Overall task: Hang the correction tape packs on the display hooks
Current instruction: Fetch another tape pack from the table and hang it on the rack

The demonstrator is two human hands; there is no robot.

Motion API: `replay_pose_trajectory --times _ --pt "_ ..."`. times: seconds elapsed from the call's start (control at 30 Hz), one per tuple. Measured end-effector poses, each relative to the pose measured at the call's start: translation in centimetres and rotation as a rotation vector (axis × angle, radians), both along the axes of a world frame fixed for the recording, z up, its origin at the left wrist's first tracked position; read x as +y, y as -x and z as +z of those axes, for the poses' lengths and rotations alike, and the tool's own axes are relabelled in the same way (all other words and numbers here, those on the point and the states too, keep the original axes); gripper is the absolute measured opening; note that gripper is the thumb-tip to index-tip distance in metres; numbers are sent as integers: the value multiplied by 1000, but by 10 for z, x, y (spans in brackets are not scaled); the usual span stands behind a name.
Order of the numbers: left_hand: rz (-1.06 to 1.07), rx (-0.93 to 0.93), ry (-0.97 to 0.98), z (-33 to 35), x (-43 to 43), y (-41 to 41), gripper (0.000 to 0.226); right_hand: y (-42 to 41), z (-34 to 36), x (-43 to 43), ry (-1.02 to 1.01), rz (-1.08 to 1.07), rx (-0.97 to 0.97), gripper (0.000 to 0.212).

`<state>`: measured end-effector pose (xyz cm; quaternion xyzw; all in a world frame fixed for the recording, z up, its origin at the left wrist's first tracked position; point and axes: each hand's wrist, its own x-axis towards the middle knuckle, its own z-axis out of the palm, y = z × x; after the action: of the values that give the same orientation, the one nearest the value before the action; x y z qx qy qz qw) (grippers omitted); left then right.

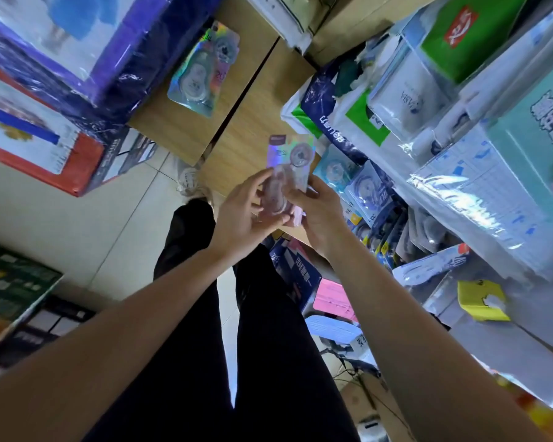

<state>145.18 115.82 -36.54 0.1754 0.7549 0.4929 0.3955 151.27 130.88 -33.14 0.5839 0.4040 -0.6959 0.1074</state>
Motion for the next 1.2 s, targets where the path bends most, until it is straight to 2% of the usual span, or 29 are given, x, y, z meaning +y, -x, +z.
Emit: replay_pose_trajectory --times 0.1,0.17,0.27,0.37,0.5,0.57,0.67,0.77,0.83,0.9,1.0,1.1,1.2 --pt "-154 79 15 -4 -9 19 79 -3 -1 -3 -115 58 -97 26" --pt "-181 139 84 -17 -15 37 72 -8 -3 -4 -196 100 -152 22" --pt "-133 371 292 -49 -15 66 64 -13 -5 -1 -263 111 -194 21" --pt "-120 527 508 -71 -2 96 74 -13 -6 0 -285 93 -213 23" --pt "-233 495 664 -89 16 125 101 -10 -7 1 -304 106 -217 26" --pt "-277 482 700 -94 19 129 107 -9 -8 1 -312 110 -209 26" --pt "-340 585 709 -89 12 121 99 -5 -9 -2 -320 117 -206 25" --pt "-362 649 666 -83 -5 104 79 -2 -10 -7 -318 119 -212 25" --pt "-258 637 559 -85 -16 94 61 -1 -12 -12 -324 131 -211 24" --pt "-133 602 474 -87 -21 91 53 1 -13 -16 -318 128 -203 23" --pt "-12 529 565 -87 -15 97 60 2 -15 -19 -315 140 -201 21" --pt "-66 478 716 -92 -6 100 72 -1 -16 -20 -329 158 -221 22" --pt "-91 474 720 -96 -3 101 67 -5 -16 -16 -349 179 -229 22"
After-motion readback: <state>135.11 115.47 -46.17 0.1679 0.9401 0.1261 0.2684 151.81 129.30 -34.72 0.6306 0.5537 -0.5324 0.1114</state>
